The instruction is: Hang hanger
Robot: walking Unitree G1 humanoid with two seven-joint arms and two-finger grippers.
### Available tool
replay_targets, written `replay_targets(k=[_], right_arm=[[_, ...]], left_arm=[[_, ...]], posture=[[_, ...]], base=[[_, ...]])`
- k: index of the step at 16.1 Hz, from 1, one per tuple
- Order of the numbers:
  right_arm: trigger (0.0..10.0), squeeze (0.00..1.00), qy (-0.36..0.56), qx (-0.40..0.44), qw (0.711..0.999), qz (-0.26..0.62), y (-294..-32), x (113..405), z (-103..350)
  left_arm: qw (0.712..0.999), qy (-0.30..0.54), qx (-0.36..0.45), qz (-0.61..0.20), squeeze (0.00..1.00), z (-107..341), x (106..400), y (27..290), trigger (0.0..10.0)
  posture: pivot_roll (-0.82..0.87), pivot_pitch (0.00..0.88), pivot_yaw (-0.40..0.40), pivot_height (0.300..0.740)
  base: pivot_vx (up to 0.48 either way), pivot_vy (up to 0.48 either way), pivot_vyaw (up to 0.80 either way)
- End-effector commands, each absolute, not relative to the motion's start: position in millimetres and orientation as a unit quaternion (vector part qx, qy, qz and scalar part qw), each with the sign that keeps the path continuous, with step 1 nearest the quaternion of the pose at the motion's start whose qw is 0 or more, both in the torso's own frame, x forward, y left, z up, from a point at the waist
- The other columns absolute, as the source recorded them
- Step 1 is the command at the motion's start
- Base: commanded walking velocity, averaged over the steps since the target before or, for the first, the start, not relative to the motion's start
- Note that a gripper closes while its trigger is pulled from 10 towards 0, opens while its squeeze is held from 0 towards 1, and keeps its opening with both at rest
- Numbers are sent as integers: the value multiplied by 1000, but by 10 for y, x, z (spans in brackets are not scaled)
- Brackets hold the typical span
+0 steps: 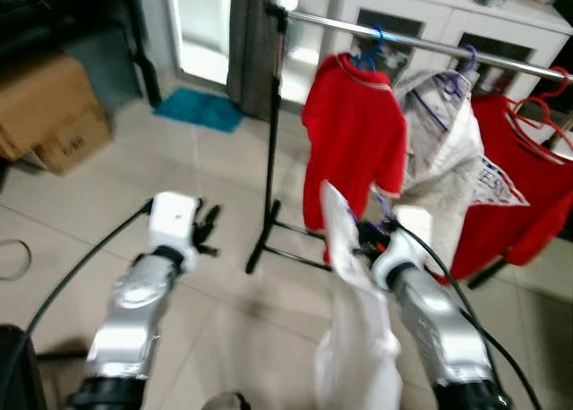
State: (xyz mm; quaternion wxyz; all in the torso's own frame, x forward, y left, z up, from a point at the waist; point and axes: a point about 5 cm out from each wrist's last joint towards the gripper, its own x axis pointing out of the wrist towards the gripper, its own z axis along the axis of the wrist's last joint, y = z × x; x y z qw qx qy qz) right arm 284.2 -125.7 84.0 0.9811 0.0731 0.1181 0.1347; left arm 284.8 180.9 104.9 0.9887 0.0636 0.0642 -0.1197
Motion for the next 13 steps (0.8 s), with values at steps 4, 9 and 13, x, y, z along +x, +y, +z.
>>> replay_targets(k=[4, 9, 13], right_arm=[[10000, 0, 68, 54, 982, 170, -1244, 2861, 1035], [10000, 0, 51, 79, 985, 142, -1297, 2899, 1115], [10000, 0, 41, 93, 985, 136, -1329, 2920, 1168]], left_arm=[[987, 57, 62, -139, 0, 1084, 2830, 1661, 10000], [988, 47, 66, -130, 0, 1127, 2829, 1696, 10000], [988, 44, 66, -135, 0, 1136, 2822, 1669, 10000]], posture=[[3, 2, -44, 740], [4, 1, -50, 740], [0, 0, -50, 740]], base=[[403, 0, 0], [403, 0, 547], [398, 0, 0]])
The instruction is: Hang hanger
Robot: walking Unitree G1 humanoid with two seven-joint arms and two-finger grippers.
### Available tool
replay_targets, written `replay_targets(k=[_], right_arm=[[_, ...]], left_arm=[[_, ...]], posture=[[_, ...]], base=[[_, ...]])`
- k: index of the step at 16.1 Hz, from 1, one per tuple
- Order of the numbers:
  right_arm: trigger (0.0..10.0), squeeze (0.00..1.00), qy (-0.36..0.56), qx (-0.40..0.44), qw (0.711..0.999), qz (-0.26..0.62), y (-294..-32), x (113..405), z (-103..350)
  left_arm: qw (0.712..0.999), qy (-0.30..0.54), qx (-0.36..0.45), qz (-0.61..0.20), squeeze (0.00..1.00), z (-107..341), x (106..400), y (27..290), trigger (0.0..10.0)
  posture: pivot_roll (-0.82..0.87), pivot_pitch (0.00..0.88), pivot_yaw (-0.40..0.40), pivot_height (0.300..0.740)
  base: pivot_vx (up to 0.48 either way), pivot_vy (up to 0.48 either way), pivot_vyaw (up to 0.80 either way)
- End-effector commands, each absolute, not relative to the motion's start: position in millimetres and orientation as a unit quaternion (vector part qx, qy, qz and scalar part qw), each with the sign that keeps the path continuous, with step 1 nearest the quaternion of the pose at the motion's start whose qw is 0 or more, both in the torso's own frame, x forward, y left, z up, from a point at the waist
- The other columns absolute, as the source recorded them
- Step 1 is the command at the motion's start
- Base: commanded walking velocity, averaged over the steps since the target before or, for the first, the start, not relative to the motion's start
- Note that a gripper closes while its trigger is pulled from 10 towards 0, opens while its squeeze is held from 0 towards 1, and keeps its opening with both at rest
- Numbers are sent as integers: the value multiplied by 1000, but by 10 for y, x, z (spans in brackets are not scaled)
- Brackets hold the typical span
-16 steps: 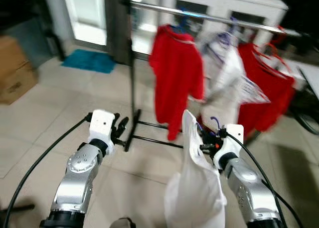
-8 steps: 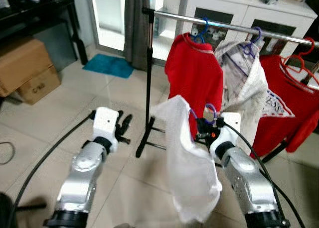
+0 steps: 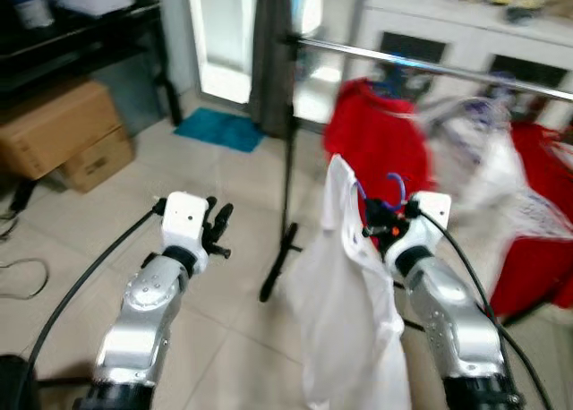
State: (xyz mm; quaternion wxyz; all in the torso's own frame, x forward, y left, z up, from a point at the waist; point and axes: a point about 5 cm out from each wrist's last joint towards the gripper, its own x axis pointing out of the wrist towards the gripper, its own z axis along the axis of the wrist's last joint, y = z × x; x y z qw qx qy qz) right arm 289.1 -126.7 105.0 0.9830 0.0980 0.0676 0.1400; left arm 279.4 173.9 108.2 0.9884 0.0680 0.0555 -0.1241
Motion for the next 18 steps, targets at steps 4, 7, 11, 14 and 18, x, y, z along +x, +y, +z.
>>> replay_targets(k=[4, 7, 11, 14, 18], right_arm=[[10000, 0, 30, 88, 986, 135, -1315, 2934, 1196], [10000, 0, 27, 84, 987, 133, -1316, 2945, 1209], [10000, 0, 24, 67, 989, 129, -1323, 2953, 1209], [10000, 0, 29, 81, 988, 126, -1326, 2963, 1206], [10000, 0, 23, 52, 990, 130, -1317, 2971, 1212]], left_arm=[[987, 45, 72, -137, 0, 1145, 2835, 1668, 10000], [986, 40, 80, -140, 0, 1189, 2852, 1687, 10000], [985, 34, 84, -148, 0, 1230, 2879, 1673, 10000], [984, 34, 84, -155, 0, 1229, 2876, 1650, 10000], [983, 34, 87, -158, 0, 1227, 2882, 1650, 10000]], posture=[[2, 0, -55, 740], [2, 0, -55, 740], [4, 0, -53, 740], [4, 0, -52, 740], [7, 0, -56, 740]], base=[[400, 0, 0], [398, 0, 0], [399, 0, 0], [399, 0, -533], [398, 0, -200]])
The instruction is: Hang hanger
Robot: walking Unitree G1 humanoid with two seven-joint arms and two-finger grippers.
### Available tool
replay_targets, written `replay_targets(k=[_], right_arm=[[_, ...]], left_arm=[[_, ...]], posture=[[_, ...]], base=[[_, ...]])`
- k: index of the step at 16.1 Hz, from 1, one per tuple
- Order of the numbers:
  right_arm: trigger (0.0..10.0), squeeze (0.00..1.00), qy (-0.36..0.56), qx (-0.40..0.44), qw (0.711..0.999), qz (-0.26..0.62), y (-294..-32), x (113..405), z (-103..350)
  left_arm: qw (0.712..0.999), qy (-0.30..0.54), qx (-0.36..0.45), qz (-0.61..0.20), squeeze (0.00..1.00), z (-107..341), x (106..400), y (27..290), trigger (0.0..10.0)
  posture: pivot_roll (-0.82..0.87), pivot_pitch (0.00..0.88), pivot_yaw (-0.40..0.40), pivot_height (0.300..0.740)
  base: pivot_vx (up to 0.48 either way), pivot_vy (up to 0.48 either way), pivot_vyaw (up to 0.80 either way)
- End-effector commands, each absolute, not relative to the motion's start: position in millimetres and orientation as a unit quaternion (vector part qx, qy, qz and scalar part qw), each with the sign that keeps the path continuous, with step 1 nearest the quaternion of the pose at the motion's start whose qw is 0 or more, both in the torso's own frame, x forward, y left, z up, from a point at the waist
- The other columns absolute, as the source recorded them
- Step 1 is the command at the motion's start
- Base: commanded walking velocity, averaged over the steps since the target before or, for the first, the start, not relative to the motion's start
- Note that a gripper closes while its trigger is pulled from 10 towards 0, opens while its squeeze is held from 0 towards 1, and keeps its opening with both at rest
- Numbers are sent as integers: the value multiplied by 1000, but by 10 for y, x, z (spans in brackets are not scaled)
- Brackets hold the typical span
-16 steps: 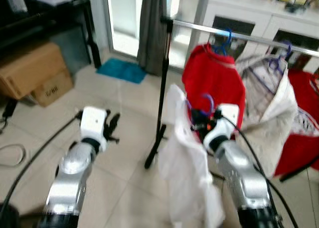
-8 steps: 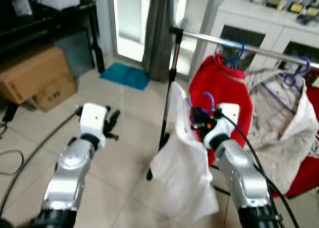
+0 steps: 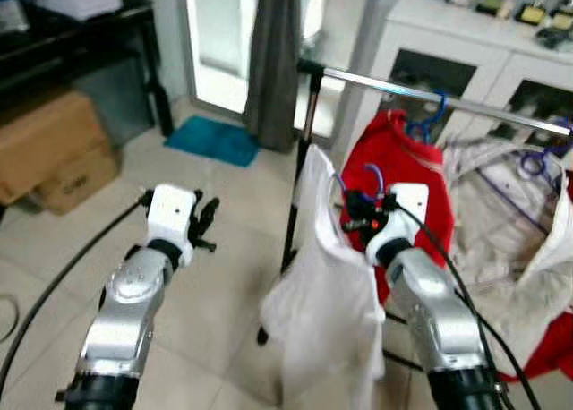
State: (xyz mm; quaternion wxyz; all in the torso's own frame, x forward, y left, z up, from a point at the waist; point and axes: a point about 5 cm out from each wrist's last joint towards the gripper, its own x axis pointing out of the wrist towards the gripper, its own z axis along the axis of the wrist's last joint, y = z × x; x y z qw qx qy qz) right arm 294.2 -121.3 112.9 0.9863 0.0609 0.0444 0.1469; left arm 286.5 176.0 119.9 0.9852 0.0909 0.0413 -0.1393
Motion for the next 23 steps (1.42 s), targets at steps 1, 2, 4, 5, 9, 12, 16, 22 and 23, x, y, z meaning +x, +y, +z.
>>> replay_targets(k=[1, 2, 4, 5, 9, 12, 16, 22, 23], right_arm=[[10000, 0, 20, 49, 990, 131, -1314, 2972, 1216], [10000, 0, 18, 46, 990, 133, -1313, 2974, 1222], [10000, 0, 17, 41, 990, 134, -1314, 2975, 1225], [10000, 0, 17, 37, 990, 134, -1318, 2976, 1227], [10000, 0, 15, 41, 990, 135, -1330, 2979, 1242], [10000, 0, 3, 28, 991, 132, -1326, 2990, 1267], [10000, 0, -16, 36, 991, 129, -1322, 2992, 1307], [10000, 0, -56, 34, 989, 134, -1292, 3019, 1442], [10000, 0, -64, 35, 988, 134, -1287, 3023, 1467]], left_arm=[[983, 34, 88, -159, 0, 1227, 2883, 1651, 10000], [982, 35, 90, -162, 0, 1221, 2879, 1647, 10000], [980, 38, 95, -171, 0, 1205, 2872, 1635, 10000], [979, 38, 97, -174, 0, 1201, 2870, 1629, 10000], [976, 40, 101, -186, 0, 1192, 2870, 1600, 10000], [973, 48, 108, -198, 0, 1152, 2855, 1590, 10000], [970, 61, 115, -207, 0, 1108, 2839, 1588, 10000], [962, 34, 106, -250, 0, 1236, 2859, 1633, 10000], [961, 33, 106, -254, 0, 1246, 2865, 1644, 10000]], posture=[[7, 0, -57, 740], [7, 0, -58, 740], [7, 0, -59, 740], [6, 0, -59, 740], [7, 0, -59, 740], [8, 0, -64, 740], [12, 0, -66, 740], [18, 0, -63, 740], [19, 0, -63, 740]], base=[[401, 0, 0], [398, 0, 0], [398, 0, 0], [398, 0, 0], [398, 0, -600], [396, 0, -267], [276, 0, 0], [0, 0, 0], [0, 0, 0]])
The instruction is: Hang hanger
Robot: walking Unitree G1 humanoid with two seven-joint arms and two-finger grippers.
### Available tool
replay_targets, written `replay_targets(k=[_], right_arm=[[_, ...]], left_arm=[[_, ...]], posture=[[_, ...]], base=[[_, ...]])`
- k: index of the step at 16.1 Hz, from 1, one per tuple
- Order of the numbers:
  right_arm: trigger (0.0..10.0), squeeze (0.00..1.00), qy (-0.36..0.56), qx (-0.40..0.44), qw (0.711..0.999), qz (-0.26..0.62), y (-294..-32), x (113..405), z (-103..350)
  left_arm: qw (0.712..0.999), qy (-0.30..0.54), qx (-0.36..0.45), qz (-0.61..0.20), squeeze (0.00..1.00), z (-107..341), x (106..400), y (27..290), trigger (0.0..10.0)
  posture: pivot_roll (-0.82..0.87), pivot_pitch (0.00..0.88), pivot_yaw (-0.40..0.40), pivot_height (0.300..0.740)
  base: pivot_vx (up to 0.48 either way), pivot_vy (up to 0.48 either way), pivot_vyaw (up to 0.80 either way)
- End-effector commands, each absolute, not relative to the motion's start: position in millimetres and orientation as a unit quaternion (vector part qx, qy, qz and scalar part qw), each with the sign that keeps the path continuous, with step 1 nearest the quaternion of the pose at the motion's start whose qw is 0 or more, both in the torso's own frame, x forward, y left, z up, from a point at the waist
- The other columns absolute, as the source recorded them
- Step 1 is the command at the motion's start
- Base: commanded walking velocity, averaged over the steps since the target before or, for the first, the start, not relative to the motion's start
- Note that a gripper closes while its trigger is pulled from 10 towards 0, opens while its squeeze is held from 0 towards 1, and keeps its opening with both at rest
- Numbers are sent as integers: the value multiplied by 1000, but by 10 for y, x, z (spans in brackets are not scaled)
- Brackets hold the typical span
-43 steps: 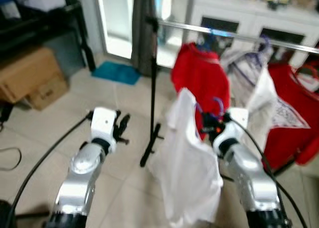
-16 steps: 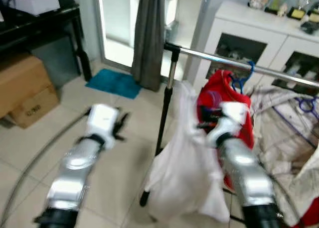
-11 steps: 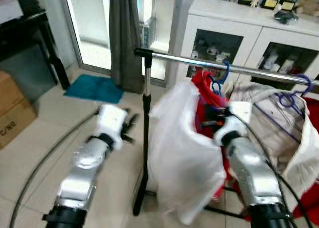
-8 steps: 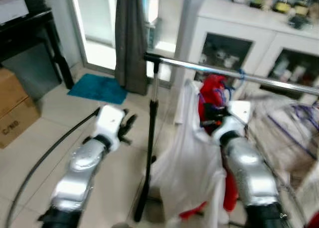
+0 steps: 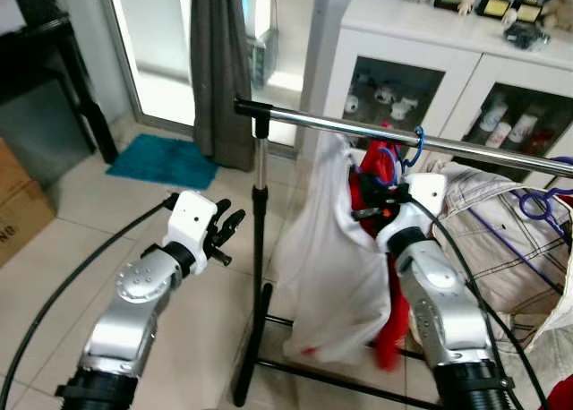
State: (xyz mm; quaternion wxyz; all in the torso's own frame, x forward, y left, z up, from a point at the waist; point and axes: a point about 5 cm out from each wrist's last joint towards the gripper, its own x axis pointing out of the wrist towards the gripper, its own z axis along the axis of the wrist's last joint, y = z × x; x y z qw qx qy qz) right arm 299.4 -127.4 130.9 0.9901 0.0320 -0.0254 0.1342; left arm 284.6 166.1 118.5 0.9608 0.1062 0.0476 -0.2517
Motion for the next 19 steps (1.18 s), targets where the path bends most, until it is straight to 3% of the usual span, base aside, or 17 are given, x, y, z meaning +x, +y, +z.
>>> replay_targets(k=[1, 4, 7, 19], right_arm=[[10000, 0, -76, 37, 987, 135, -1278, 3032, 1510], [10000, 0, -87, 25, 984, 151, -1219, 3050, 1567], [10000, 0, -54, -45, 981, 179, -1026, 3181, 1659], [10000, 0, 62, -15, 990, 127, -901, 3792, 1704]], left_arm=[[957, 34, 107, -267, 0, 1263, 2877, 1657, 10000], [942, 38, 114, -312, 0, 1324, 2894, 1648, 10000], [920, 24, 102, -379, 0, 1419, 2891, 1579, 10000], [887, 11, 94, -453, 0, 1697, 2933, 1607, 10000]], posture=[[20, 0, -62, 740], [20, 0, -59, 740], [11, 0, -49, 740], [19, 0, -53, 740]], base=[[0, 0, 0], [0, 0, 0], [0, 0, 0], [0, 0, 0]])
